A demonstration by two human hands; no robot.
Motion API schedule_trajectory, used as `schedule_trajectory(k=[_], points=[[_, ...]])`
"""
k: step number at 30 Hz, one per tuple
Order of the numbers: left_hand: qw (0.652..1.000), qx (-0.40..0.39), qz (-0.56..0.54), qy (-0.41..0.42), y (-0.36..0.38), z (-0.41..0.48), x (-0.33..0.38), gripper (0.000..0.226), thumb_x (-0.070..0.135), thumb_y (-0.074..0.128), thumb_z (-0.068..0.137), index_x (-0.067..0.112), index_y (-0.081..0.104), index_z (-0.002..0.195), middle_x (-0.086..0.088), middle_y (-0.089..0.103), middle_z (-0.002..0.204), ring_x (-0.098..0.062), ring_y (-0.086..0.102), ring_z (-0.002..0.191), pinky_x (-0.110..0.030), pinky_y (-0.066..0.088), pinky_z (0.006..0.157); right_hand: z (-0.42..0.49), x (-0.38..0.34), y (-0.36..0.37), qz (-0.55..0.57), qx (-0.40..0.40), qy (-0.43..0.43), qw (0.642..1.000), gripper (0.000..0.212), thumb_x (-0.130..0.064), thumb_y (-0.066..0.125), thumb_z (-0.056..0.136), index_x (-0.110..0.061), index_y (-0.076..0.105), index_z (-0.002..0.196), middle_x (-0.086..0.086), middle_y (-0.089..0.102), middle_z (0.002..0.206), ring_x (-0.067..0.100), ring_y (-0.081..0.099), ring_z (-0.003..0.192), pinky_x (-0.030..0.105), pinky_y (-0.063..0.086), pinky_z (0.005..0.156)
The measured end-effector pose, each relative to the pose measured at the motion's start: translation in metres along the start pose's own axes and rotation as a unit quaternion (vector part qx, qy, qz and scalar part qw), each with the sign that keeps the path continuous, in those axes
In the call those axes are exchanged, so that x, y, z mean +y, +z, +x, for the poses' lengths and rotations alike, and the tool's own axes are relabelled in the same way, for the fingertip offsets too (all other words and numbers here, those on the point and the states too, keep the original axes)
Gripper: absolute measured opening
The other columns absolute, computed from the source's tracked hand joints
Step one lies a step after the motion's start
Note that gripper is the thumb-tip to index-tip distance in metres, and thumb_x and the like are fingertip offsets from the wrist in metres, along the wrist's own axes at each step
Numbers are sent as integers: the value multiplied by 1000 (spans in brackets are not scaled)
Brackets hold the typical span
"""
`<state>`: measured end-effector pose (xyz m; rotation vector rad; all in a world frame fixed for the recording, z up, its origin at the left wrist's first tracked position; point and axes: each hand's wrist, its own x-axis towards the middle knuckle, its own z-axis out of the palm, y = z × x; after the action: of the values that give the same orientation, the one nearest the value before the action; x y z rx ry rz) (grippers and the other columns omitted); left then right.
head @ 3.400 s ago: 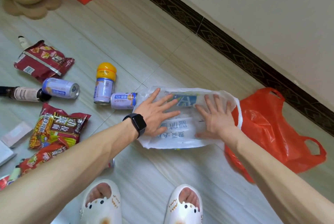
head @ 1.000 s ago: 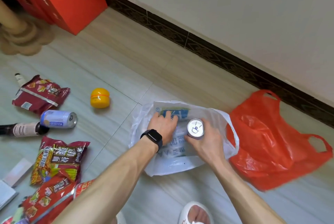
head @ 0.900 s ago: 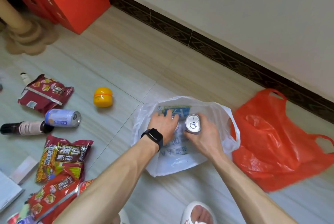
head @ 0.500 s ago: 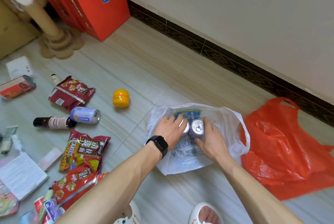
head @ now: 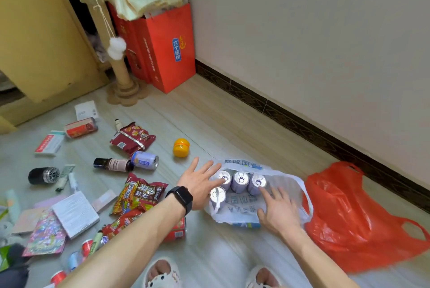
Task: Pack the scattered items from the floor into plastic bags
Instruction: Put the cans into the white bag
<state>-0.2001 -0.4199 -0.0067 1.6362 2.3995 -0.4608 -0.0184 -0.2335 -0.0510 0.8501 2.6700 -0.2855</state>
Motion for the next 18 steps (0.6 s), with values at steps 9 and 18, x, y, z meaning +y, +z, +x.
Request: schedule_trajectory(k=[9,18], points=[[968,62,-124,-211,-30,-98,-54,68,45,48,91,44,14,151,-1,12,162,-31,8,149,-57,5,117,-29,-71,-84,-6,94,-186,978,49,-46,45,94,-40,45,143,-10,43,152,18,28,146,36,27,118],[892,31,-222,-392,42,-235,-111,72,44,49,90,43,13,152,-2,6,164,-27,5,150,-60,2,115,-29,-182,-122,-64,104,-344,931,51,-51,49,96,-41,41,145,-5,42,153,20,28,147,37,27,119]])
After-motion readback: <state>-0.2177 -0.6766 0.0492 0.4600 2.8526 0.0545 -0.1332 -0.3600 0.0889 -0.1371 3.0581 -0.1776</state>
